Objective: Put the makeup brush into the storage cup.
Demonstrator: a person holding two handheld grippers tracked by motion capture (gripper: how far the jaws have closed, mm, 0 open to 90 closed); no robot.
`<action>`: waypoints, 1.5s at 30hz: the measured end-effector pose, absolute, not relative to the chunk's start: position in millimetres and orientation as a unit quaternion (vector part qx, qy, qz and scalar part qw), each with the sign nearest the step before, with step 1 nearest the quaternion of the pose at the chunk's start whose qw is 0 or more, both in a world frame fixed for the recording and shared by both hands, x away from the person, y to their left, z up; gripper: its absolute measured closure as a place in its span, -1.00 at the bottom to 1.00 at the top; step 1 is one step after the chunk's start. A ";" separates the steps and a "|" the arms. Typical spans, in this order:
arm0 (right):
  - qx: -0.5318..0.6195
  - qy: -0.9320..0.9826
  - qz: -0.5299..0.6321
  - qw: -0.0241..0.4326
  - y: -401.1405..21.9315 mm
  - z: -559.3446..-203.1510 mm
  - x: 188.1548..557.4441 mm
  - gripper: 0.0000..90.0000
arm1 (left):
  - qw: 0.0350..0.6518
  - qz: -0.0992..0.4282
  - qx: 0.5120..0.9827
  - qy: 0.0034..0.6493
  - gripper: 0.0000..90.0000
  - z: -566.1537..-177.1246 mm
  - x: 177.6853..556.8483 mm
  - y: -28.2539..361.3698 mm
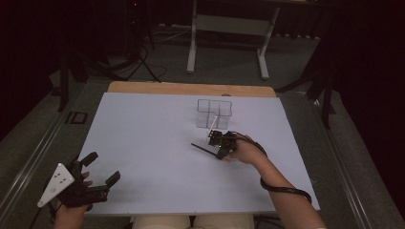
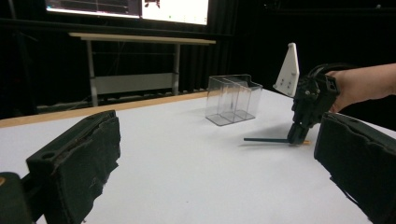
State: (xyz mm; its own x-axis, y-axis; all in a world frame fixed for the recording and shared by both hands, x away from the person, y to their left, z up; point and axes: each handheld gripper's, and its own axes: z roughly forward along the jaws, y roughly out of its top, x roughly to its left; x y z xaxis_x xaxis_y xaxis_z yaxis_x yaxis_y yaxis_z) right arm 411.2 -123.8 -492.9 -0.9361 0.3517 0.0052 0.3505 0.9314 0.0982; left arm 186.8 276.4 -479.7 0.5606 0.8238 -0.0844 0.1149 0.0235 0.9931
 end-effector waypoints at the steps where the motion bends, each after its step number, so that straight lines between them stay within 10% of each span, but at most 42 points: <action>1: 0.179 0.983 0.050 0.004 -125.1 -491.6 410.5 0.89 | 0.611 0.289 0.639 0.366 -0.97 -479.5 186.8 275.6; 45: 0.041 0.998 0.044 0.007 -134.9 -430.9 341.3 0.88 | 0.588 0.082 0.763 0.256 -0.89 -457.3 246.1 201.9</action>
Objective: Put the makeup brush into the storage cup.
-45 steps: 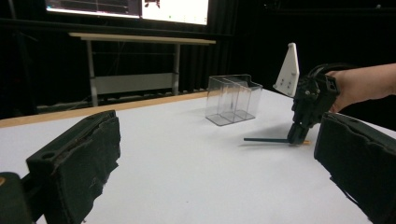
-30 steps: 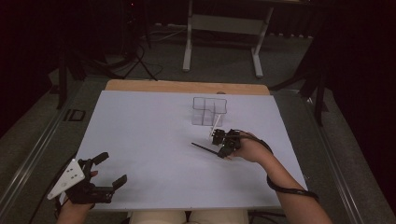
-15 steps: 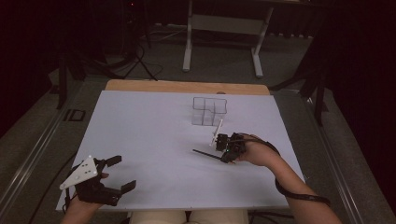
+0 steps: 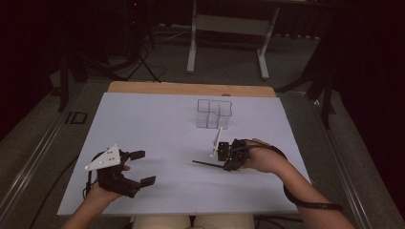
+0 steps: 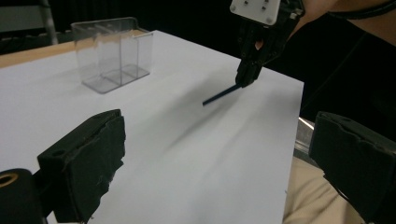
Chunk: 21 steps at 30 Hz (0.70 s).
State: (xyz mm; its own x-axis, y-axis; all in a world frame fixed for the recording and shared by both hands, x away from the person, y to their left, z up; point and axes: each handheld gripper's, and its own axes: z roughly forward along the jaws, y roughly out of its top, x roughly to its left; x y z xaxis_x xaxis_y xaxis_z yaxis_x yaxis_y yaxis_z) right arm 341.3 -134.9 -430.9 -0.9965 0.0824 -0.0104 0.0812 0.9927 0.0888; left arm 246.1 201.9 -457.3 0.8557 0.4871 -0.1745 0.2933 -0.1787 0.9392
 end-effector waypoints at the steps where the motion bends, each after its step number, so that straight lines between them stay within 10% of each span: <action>1: 0.035 0.998 0.043 0.008 -132.2 -429.5 338.3 0.88 | 0.588 0.080 0.765 0.251 -0.84 -456.7 248.6 198.5; 21: -0.011 0.999 0.042 0.008 -120.3 -418.0 321.7 0.88 | 0.531 -0.006 0.822 0.205 -0.36 -472.9 286.1 123.4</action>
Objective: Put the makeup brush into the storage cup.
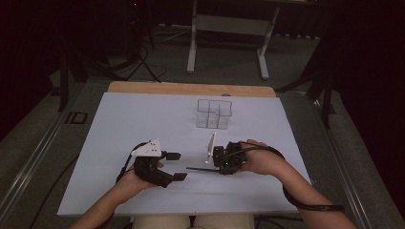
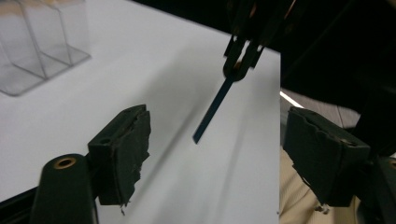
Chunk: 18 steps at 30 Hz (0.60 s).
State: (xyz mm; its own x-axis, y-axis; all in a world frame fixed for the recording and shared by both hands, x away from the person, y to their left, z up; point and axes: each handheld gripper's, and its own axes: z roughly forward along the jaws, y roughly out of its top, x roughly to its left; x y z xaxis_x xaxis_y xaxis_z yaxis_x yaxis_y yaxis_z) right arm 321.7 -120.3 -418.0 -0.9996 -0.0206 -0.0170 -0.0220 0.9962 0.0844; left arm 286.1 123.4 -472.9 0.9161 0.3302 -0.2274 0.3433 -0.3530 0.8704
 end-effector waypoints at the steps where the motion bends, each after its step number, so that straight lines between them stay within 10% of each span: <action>1: -0.014 0.999 0.043 0.006 -119.1 -417.8 319.4 0.88 | 0.530 -0.010 0.823 0.202 -0.23 -474.6 286.6 121.0; 18: -0.030 0.999 0.045 0.006 -115.8 -412.2 312.7 0.88 | 0.500 -0.048 0.848 0.168 0.67 -487.0 298.2 102.6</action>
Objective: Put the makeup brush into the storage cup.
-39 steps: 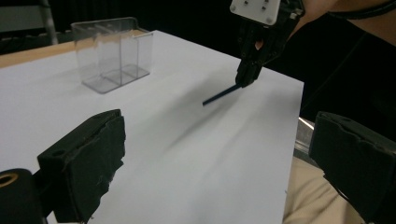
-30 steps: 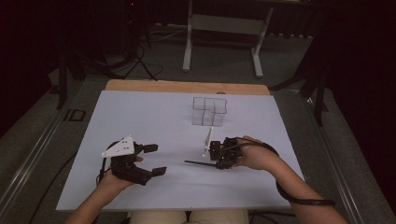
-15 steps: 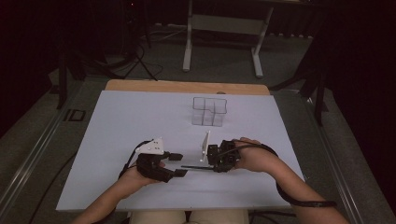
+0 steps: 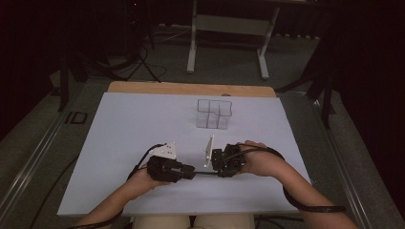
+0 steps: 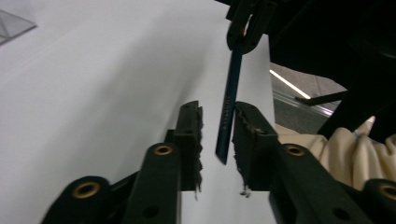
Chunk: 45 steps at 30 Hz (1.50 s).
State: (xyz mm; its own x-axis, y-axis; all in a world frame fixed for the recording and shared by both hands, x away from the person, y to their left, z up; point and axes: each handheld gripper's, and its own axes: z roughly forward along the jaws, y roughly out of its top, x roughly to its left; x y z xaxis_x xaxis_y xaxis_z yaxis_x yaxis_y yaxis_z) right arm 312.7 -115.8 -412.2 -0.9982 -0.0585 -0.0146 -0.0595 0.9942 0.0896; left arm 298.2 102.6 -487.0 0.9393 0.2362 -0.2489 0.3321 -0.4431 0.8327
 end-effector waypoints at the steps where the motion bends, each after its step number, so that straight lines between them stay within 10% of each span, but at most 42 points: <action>1: -0.030 0.999 0.044 0.008 -115.4 -412.3 312.5 0.88 | 0.501 -0.050 0.848 0.166 0.72 -487.0 298.3 102.1; 45: -0.030 0.994 0.100 0.025 -141.6 -416.2 318.9 0.78 | 0.527 -0.072 0.831 0.164 0.92 -483.1 291.2 120.8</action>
